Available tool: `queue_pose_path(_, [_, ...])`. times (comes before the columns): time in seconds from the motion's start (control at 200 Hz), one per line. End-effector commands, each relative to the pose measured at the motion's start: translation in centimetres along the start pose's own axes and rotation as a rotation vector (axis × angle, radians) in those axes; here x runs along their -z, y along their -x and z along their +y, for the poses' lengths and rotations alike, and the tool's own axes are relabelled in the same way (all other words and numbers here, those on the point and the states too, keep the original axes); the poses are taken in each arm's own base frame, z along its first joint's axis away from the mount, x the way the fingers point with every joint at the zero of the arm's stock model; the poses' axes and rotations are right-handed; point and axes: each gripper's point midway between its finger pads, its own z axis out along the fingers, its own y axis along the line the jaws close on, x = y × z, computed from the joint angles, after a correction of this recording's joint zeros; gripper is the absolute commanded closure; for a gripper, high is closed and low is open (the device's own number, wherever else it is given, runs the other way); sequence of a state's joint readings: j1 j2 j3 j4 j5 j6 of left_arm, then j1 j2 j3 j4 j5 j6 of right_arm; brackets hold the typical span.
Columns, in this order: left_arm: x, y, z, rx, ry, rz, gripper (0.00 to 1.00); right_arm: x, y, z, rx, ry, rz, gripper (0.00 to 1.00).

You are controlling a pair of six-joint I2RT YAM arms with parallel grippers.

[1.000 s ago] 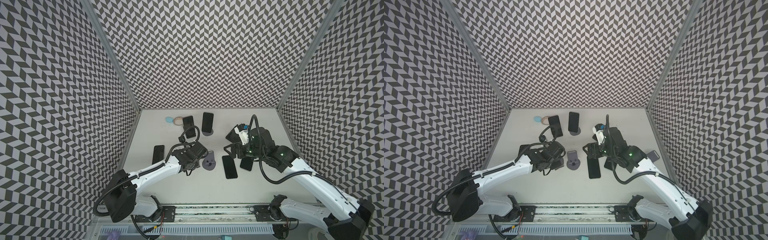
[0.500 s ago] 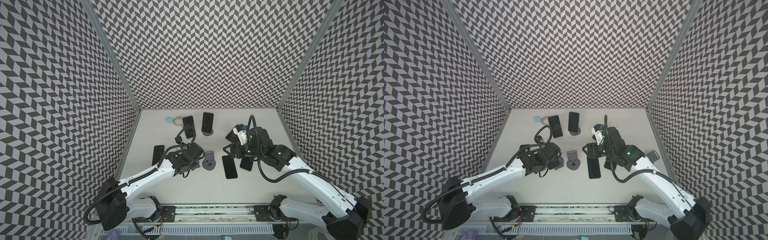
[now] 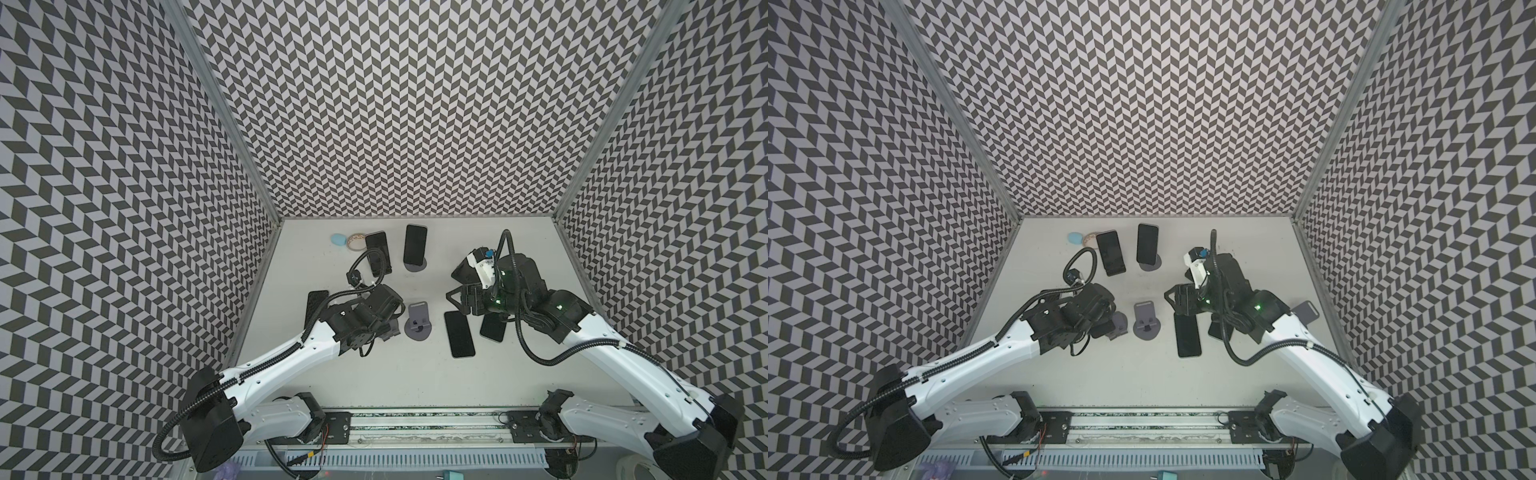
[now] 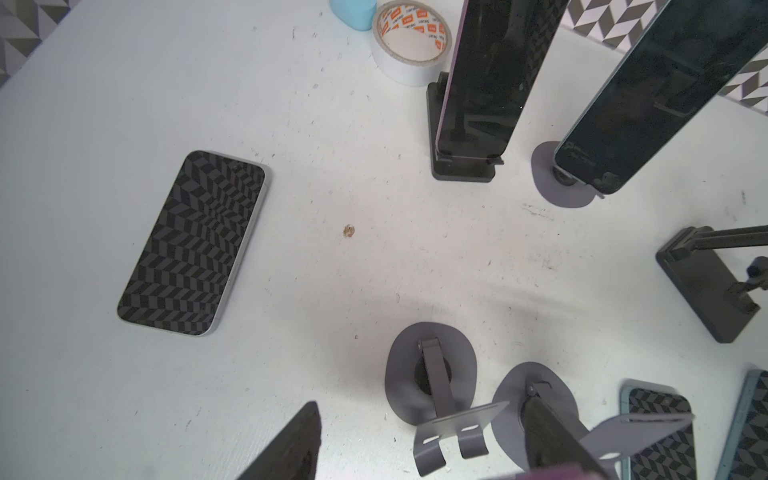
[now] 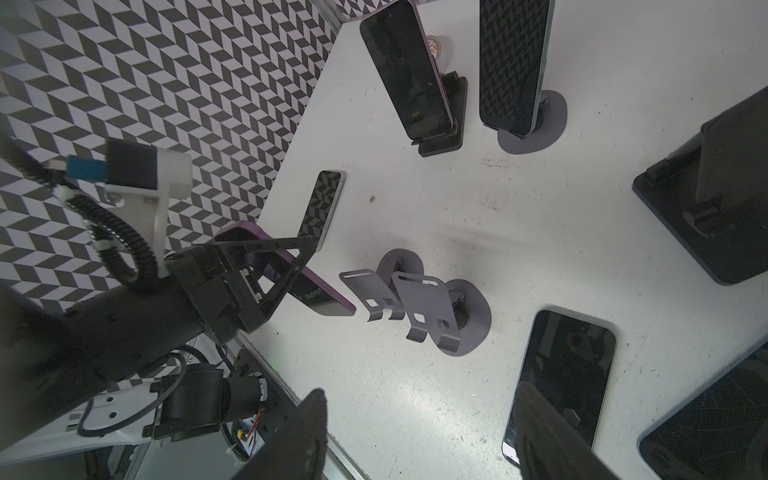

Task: Remove the phone from the phone stand
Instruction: 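Lift the purple-edged phone up off the grey round stand with the left gripper, then carry the purple-edged phone with the left gripper toward the open table nearer the robot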

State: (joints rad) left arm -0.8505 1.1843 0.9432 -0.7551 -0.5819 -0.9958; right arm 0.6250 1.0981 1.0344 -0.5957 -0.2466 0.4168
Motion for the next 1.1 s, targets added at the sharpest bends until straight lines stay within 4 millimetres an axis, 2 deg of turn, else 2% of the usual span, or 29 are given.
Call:
queue_pose_path(0.0, [2.0,2.6,-0.6,0.006,-0.035,-0.066,0.39,0.7,1.3,0.9,0.007,0.035,-0.065,0.31])
queue_pose_path(0.451, [4.4,5.7,-1.9,-0.106,-0.078,-0.117,0.43,0.6,1.4,0.9,0.013,0.035,-0.071,0.32])
queue_pose_path(0.741, [5.7,8.9,-3.0,-0.155,-0.098,-0.162,0.44,0.4,1.5,1.0,0.022,0.037,-0.064,0.33])
queue_pose_path(1.001, [4.9,11.3,-2.4,-0.167,-0.095,-0.177,0.45,0.2,1.7,1.2,0.03,0.044,-0.057,0.33])
queue_pose_path(1.097, [4.4,12.5,-1.6,-0.163,-0.082,-0.184,0.45,0.2,1.8,1.3,0.036,0.045,-0.055,0.33])
